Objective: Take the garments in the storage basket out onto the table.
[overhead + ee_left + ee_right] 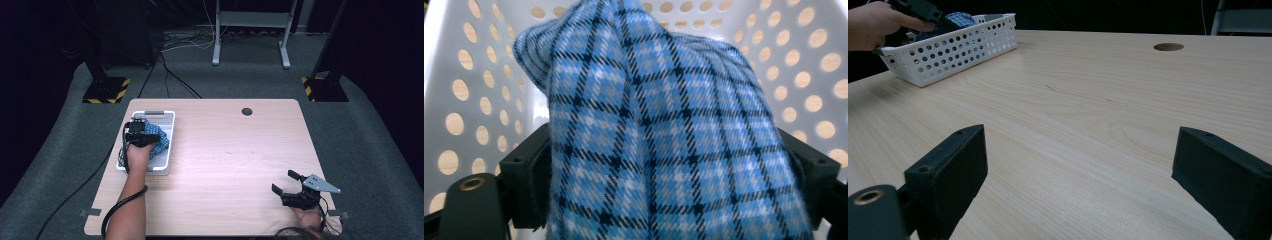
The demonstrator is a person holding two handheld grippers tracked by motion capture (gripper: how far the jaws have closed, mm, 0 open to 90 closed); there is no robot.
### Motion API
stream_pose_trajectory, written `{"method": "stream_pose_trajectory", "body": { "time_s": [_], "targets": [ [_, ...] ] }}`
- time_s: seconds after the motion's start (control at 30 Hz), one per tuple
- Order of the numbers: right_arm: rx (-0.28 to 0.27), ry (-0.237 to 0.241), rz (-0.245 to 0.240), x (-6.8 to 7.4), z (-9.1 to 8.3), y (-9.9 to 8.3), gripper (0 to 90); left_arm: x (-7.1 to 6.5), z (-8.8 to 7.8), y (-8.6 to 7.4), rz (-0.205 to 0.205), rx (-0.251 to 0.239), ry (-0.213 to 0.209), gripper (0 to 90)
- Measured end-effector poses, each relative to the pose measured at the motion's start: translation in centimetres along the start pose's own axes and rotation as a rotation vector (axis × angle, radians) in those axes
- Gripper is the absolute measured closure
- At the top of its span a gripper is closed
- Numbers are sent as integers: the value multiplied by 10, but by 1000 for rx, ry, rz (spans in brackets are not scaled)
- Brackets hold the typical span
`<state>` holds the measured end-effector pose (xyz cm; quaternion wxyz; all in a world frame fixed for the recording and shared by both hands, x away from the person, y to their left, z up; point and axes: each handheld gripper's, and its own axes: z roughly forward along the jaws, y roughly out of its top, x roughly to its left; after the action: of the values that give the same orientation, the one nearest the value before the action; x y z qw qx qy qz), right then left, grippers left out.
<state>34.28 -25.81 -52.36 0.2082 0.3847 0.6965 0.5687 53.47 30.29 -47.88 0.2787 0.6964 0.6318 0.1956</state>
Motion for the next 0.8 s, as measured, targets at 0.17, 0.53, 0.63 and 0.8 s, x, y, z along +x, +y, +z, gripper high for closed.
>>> {"method": "stream_pose_trajectory", "body": {
  "time_s": [0.17, 0.53, 0.63, 0.8],
  "targets": [
    [0, 1, 1, 0, 0, 0, 66, 0, 0, 0, 1, 3, -5, 196],
    [1, 1, 2, 0, 0, 0, 66, -2, -1, 1, 29, 1, 14, 342],
    [2, 1, 2, 0, 0, 0, 66, -3, -2, 1, 35, -3, 19, 375],
    [1, 2, 2, 0, 0, 0, 66, -3, -3, 0, 35, -11, 28, 427]
  ]
}}
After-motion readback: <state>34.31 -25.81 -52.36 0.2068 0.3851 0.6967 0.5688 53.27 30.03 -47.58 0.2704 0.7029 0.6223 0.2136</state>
